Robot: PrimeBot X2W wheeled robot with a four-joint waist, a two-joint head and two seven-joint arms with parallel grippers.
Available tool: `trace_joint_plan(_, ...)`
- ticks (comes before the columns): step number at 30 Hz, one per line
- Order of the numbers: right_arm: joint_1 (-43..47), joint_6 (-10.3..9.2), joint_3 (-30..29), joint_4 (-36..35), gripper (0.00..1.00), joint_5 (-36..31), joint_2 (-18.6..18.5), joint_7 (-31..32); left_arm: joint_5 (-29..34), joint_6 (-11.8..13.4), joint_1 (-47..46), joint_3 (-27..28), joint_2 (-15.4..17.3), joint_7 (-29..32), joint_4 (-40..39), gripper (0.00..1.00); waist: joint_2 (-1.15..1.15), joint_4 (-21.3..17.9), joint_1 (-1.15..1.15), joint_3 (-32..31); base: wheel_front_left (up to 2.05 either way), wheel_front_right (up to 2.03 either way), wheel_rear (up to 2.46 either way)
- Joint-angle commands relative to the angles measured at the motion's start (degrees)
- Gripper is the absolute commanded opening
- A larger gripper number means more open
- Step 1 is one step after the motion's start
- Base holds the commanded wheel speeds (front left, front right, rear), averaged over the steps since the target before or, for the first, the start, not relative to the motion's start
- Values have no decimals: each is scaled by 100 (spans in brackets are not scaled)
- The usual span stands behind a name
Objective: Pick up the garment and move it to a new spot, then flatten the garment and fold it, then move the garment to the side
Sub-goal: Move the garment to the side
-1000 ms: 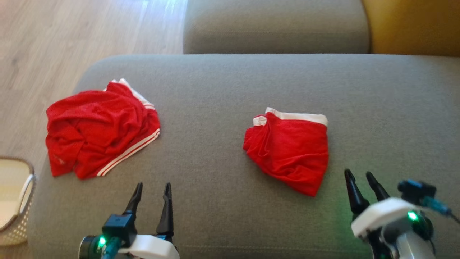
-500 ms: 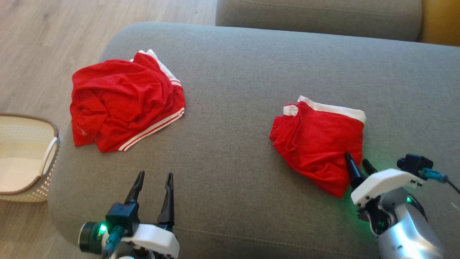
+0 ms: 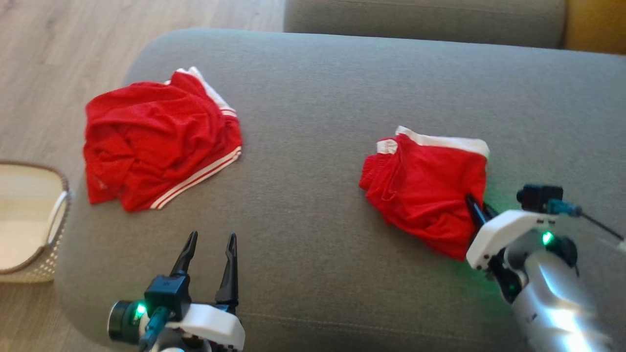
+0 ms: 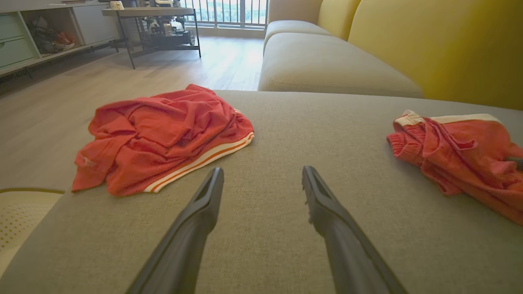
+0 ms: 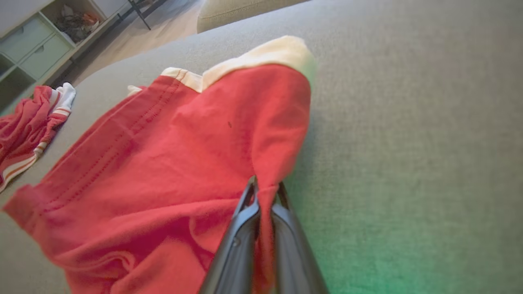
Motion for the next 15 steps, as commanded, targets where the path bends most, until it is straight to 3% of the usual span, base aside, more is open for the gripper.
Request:
trace_joint_plan(1, -372, -2, 260, -222, 0, -99, -138, -98, 17, 13, -306, 155, 3, -45, -249, 100, 0, -200, 0, 79, 0, 0, 0)
trace_joint_plan(9, -969, -2, 1300, -744, 0, -283, -966, 115, 113, -19, -790, 8, 3, -45, -500, 100, 0, -1021, 0, 717, 0, 0, 0)
trace_joint_plan(15, -1375, -2, 1602, -991, 0, -47, -1488, 230, 211, -36, -1250, 161, 26, -45, -627, 100, 0, -1531, 0, 1175, 0, 0, 0)
